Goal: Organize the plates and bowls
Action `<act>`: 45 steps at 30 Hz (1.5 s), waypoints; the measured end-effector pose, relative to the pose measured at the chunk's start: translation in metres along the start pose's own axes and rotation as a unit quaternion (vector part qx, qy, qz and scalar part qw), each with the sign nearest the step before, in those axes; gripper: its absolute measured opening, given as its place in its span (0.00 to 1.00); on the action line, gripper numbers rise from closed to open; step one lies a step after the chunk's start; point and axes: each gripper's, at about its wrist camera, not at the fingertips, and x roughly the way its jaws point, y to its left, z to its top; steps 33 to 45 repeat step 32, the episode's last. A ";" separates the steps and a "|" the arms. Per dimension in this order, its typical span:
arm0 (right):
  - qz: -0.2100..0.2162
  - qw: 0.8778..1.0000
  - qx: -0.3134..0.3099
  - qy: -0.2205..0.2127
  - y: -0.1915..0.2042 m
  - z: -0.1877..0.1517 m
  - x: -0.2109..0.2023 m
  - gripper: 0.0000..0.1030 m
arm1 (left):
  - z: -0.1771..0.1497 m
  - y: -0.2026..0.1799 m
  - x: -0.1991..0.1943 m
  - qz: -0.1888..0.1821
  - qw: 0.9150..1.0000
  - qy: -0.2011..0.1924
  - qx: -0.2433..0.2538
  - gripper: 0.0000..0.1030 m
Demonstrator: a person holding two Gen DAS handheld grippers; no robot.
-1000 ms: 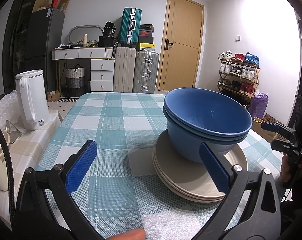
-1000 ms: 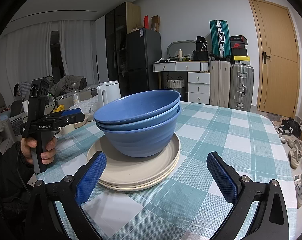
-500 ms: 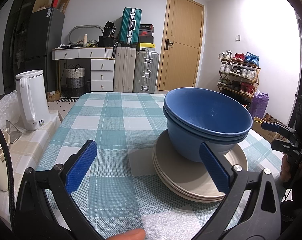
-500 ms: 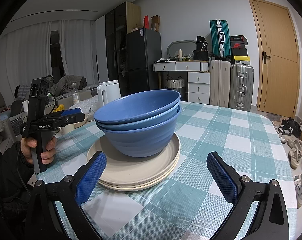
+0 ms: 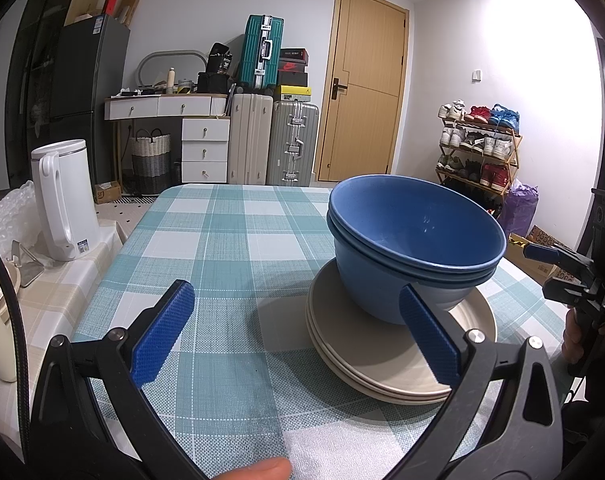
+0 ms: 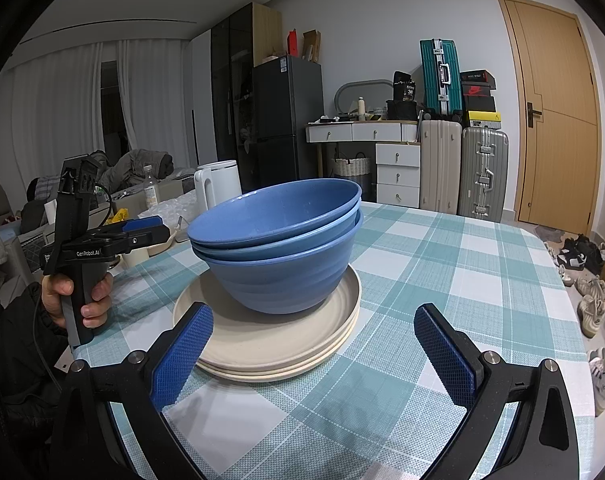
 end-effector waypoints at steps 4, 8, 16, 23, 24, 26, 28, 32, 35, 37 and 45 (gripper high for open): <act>0.000 1.000 0.000 0.000 0.000 0.000 0.000 1.00 | 0.000 0.000 0.000 0.000 1.000 0.000 0.000 0.99; 0.000 1.000 0.000 0.000 0.000 0.000 0.000 1.00 | 0.000 0.000 0.000 0.000 1.000 0.000 0.000 0.99; 0.000 1.000 0.000 0.000 0.000 0.000 0.000 1.00 | 0.000 0.000 0.000 0.000 1.000 0.000 0.000 0.99; -0.001 1.000 -0.001 0.000 0.000 0.000 0.001 1.00 | 0.000 0.000 0.000 0.000 1.000 0.000 0.001 0.99; 0.000 1.000 -0.001 0.000 0.000 0.000 0.000 1.00 | 0.000 0.000 0.000 0.001 1.000 -0.001 0.001 0.99; 0.000 1.000 -0.001 0.000 0.000 0.000 0.000 1.00 | 0.000 0.000 0.000 0.001 1.000 0.000 0.000 0.99; 0.000 1.000 0.000 0.000 0.000 0.000 0.000 1.00 | 0.000 0.001 -0.001 0.001 1.000 -0.001 0.000 0.99; 0.000 1.000 0.000 0.000 0.000 0.000 0.001 1.00 | 0.001 0.003 0.000 0.001 1.000 -0.003 0.001 0.99; 0.000 1.000 0.000 0.000 0.000 0.000 0.001 1.00 | 0.001 0.003 0.000 0.001 1.000 -0.003 0.001 0.99; 0.000 1.000 0.000 0.000 0.000 0.000 0.001 1.00 | 0.001 0.003 0.000 0.001 1.000 -0.003 0.001 0.99; 0.000 1.000 0.000 0.000 0.000 0.000 0.001 1.00 | 0.001 0.003 0.000 0.001 1.000 -0.003 0.001 0.99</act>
